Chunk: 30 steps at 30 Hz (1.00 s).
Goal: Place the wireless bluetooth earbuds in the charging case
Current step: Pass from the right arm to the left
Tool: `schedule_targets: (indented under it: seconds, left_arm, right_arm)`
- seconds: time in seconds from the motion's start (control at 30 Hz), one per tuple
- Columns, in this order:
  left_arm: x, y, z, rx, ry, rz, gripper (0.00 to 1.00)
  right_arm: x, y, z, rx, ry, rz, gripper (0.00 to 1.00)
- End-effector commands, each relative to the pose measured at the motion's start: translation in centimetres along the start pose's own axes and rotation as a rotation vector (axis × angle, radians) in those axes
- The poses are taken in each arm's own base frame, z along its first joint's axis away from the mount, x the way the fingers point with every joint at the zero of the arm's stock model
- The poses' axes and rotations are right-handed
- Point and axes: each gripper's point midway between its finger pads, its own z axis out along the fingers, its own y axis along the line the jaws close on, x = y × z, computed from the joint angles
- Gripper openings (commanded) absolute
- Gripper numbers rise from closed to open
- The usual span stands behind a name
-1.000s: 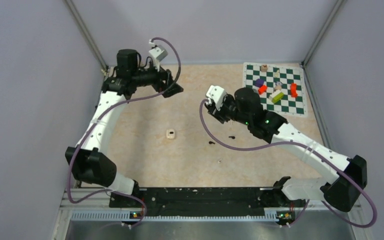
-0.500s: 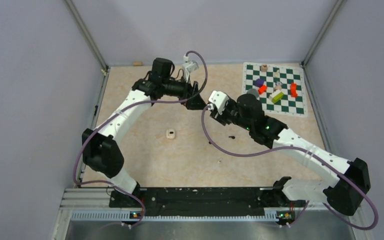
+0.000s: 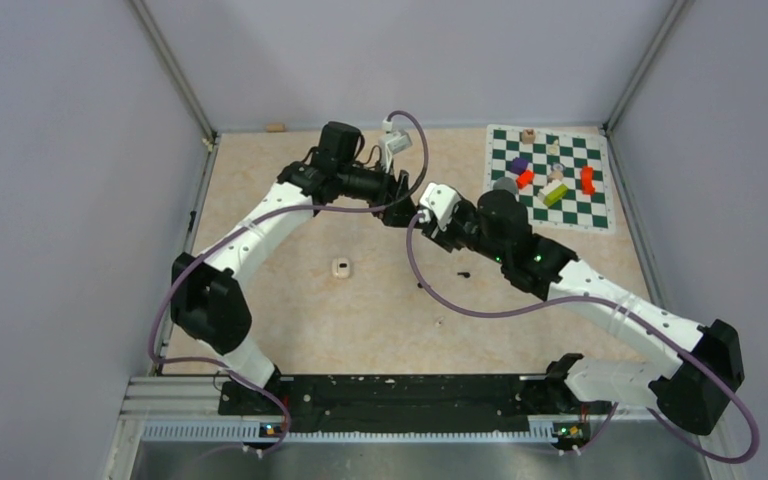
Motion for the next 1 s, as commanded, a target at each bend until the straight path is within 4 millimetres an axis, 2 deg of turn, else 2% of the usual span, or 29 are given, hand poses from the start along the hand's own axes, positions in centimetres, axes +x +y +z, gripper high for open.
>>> schedule_targets:
  seconds: [0.0,0.27,0.63,0.77,0.93,0.97]
  left_arm:
    - [-1.7,-0.1,0.2,0.001,-0.038,0.038,0.82]
    - [-1.8,0.0,0.4,0.003,-0.042,0.034,0.74]
    - [-0.1,-0.1,2.1,0.015,0.015,0.043,0.61]
    - [0.0,-0.3,2.4,0.019,0.025,0.049,0.47]
    - [-0.3,-0.4,2.3,0.017,0.027,0.055,0.10]
    - [-0.4,-0.4,2.3,0.014,0.027,0.058,0.08]
  right_arm:
    - [-2.1,-0.5,-0.7,0.002,-0.082,-0.004,0.38]
    - [-1.8,0.1,-0.6,-0.024,-0.077,-0.007,0.38]
    - [-2.0,0.0,-0.3,-0.016,-0.088,0.012,0.38]
    - [-1.9,0.0,-0.3,-0.015,-0.091,0.011,0.39]
    - [-1.8,-0.4,-0.3,0.014,-0.095,0.005,0.42]
    - [-1.9,-0.5,-0.3,0.019,-0.096,0.005,0.46]
